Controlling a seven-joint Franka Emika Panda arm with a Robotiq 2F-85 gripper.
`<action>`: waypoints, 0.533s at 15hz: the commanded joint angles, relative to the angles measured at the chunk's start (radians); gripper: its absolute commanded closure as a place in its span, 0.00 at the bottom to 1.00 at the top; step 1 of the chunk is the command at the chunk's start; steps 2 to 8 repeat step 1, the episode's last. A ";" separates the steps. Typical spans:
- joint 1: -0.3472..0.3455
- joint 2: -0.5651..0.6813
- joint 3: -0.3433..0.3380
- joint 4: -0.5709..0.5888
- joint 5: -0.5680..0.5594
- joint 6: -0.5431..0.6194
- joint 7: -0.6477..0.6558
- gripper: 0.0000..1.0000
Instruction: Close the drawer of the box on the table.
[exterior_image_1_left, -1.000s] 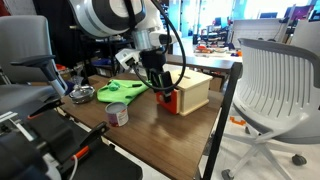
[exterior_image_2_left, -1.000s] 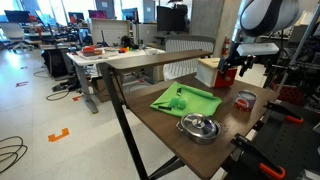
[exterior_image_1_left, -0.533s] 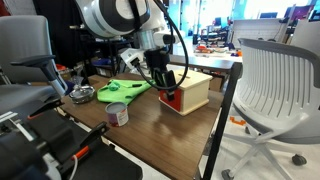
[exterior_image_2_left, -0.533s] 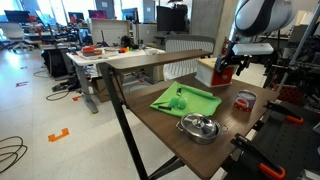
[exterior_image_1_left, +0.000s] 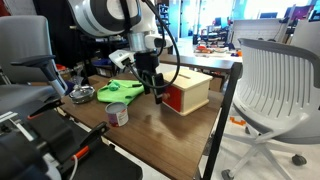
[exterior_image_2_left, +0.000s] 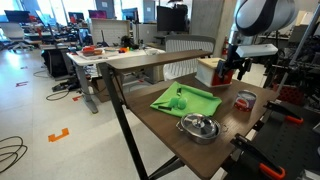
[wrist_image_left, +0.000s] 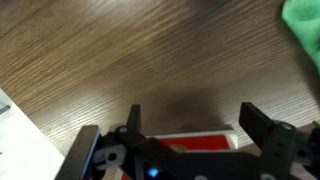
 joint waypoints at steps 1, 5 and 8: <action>-0.091 -0.163 0.127 -0.114 0.105 -0.103 -0.195 0.00; -0.091 -0.163 0.127 -0.114 0.105 -0.103 -0.195 0.00; -0.091 -0.163 0.127 -0.114 0.105 -0.103 -0.195 0.00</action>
